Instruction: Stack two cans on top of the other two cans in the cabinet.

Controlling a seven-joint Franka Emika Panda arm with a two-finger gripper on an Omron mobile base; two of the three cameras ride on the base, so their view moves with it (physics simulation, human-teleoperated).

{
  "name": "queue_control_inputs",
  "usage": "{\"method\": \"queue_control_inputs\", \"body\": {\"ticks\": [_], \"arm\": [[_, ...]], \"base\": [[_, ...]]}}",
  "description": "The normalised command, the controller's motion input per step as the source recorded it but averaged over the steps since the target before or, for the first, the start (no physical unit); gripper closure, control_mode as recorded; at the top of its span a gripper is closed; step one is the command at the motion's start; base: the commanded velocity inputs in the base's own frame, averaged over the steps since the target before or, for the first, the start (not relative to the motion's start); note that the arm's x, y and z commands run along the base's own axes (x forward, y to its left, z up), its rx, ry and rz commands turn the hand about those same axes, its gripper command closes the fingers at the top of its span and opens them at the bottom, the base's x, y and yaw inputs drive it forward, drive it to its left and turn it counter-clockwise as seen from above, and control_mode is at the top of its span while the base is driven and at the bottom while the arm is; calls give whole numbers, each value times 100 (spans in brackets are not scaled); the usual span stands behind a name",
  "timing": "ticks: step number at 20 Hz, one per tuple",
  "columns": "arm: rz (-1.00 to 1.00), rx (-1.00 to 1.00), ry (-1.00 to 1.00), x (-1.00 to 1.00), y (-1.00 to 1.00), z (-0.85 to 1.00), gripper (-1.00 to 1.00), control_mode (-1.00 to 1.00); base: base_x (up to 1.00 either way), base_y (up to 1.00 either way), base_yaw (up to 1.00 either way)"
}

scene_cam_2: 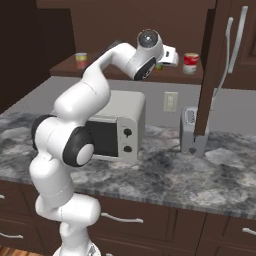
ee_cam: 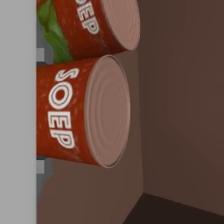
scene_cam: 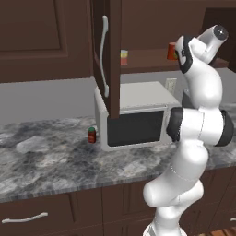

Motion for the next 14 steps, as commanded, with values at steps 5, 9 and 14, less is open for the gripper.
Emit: {"method": "queue_control_inputs", "body": {"ticks": [5, 9, 14], "arm": [[1, 0, -11, -48, -1, 0, 100, -100], [0, 0, -1, -49, 6, 5, 100, -100], [3, -1, 0, -40, 29, 8, 100, -100]], "base": [[0, 0, 0], [0, 0, 0], [0, 0, 0]]}}
